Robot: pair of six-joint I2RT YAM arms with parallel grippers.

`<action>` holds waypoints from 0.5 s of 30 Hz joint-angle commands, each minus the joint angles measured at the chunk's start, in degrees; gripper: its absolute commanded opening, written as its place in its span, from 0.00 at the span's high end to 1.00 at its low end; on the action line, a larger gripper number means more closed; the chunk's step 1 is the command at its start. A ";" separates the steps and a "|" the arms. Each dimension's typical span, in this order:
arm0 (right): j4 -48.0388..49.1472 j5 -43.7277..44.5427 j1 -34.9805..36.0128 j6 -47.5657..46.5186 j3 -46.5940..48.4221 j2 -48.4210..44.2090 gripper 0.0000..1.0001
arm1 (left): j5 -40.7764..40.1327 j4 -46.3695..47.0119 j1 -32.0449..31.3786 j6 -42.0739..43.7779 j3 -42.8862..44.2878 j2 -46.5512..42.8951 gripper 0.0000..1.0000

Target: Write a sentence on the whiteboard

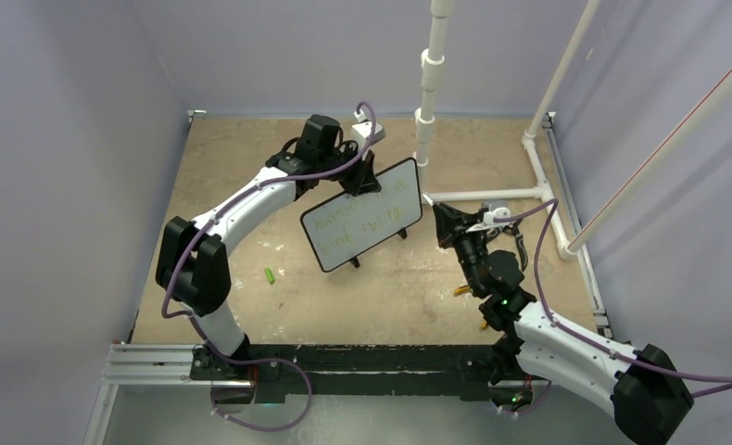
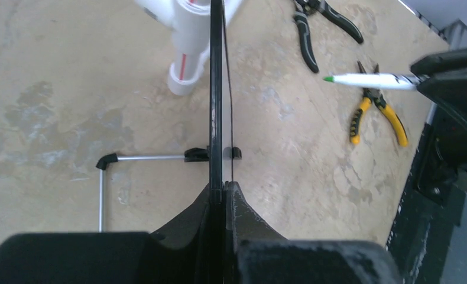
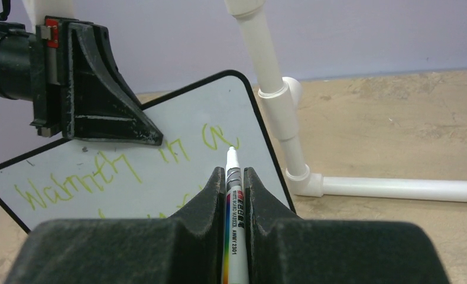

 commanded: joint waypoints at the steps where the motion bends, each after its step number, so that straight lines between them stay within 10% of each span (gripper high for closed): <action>1: -0.41 -0.44 -0.02 0.54 0.17 -1.17 1.00 | 7.44 -7.97 0.20 7.14 0.41 -0.10 1.00; 15: -1.61 -21.26 -0.03 -3.16 -2.24 -2.95 1.00 | 14.11 -11.12 0.93 10.31 -6.99 -2.71 1.00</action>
